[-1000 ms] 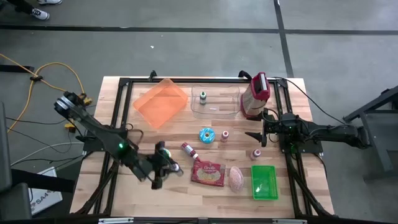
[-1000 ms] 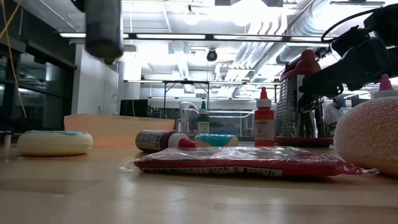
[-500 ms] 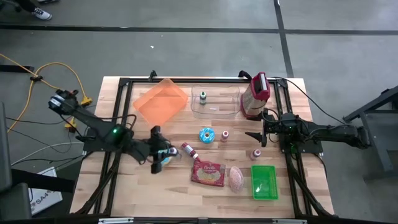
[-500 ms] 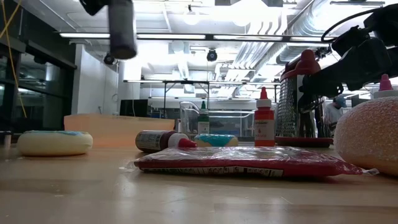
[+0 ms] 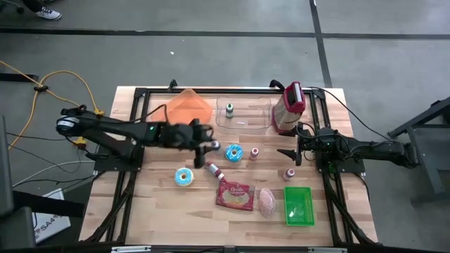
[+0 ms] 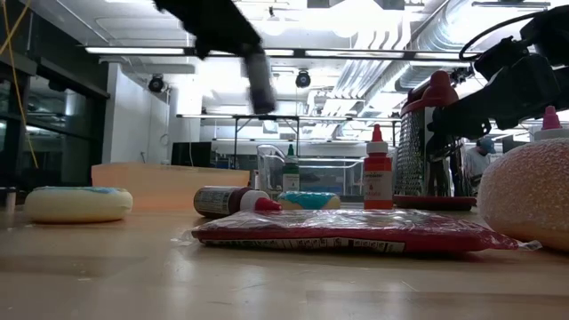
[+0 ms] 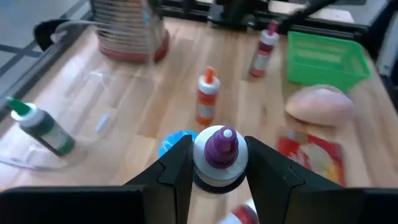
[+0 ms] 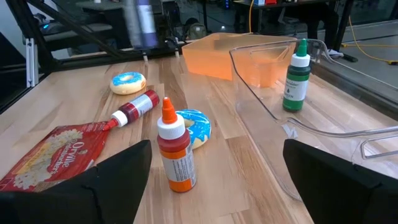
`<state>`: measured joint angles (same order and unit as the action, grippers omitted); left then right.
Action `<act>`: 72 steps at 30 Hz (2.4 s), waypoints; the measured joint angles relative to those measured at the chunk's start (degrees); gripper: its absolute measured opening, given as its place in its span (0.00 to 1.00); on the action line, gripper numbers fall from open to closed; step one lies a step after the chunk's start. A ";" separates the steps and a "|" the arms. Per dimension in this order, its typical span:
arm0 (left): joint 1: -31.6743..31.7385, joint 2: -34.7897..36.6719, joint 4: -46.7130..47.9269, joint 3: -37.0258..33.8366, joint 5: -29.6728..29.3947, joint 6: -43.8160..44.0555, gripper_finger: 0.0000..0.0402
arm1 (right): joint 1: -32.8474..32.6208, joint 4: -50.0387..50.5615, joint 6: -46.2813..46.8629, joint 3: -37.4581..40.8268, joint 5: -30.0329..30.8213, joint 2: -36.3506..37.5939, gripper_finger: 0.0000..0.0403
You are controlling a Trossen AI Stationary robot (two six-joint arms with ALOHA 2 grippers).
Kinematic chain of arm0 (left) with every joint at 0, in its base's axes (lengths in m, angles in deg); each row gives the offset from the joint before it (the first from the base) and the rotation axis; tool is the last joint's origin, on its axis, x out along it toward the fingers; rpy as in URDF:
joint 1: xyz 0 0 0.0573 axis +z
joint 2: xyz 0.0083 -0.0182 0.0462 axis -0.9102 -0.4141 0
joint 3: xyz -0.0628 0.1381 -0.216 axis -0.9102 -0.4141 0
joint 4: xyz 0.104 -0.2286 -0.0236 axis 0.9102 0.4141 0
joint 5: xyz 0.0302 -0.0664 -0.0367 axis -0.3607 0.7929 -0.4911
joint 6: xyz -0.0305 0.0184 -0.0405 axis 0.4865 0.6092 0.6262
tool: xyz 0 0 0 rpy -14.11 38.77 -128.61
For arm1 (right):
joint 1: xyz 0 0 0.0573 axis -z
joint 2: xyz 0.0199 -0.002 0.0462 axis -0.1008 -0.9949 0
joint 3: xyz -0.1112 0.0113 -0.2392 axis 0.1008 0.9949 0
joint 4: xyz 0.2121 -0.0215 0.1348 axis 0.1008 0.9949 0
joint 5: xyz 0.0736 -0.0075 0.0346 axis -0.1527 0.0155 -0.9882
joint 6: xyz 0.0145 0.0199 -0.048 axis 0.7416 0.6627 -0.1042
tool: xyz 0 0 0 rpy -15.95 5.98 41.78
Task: Pick & Place Food Item
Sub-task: Put the violet food coloring bottle into the transparent bin
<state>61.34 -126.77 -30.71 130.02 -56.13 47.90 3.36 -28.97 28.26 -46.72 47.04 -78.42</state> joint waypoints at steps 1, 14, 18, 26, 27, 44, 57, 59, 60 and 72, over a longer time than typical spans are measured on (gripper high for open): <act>1.76 -0.67 -1.58 0.05 1.32 -0.80 0.29 | 0.00 -0.02 0.00 -0.02 0.00 0.00 0.88; 18.61 -12.62 -2.38 10.46 13.52 -6.43 0.29 | -0.02 -0.13 0.00 -0.02 0.02 0.00 0.88; 21.32 -17.07 0.50 17.34 15.42 -8.99 0.29 | -0.02 -0.12 0.00 0.00 0.02 0.01 0.88; 25.99 -23.70 7.03 27.38 18.45 -12.61 0.30 | -0.02 -0.11 0.00 0.00 0.02 0.01 0.88; 26.46 -24.10 7.34 27.60 19.07 -12.79 0.30 | -0.02 -0.11 0.00 -0.02 0.02 0.00 0.88; 30.39 -34.03 8.33 27.67 23.06 -12.24 0.31 | -0.01 -0.11 0.00 0.00 0.02 0.00 0.88; 28.77 -37.90 6.66 27.55 23.71 -12.42 0.31 | 0.00 -0.13 0.00 -0.02 0.02 0.02 0.88; 28.91 -38.53 5.76 27.50 23.91 -12.37 0.31 | 0.00 -0.11 0.00 0.00 0.00 0.00 0.88; 28.95 -38.62 5.23 27.50 23.88 -12.35 0.31 | -0.02 -0.15 0.00 -0.02 0.02 0.02 0.88; 28.93 -38.62 4.74 27.50 24.00 -13.51 0.31 | -0.02 -0.17 0.00 0.00 0.02 0.00 0.88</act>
<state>90.27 -165.39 -25.96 157.51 -32.14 34.39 3.34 -29.14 28.26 -46.72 47.06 -78.42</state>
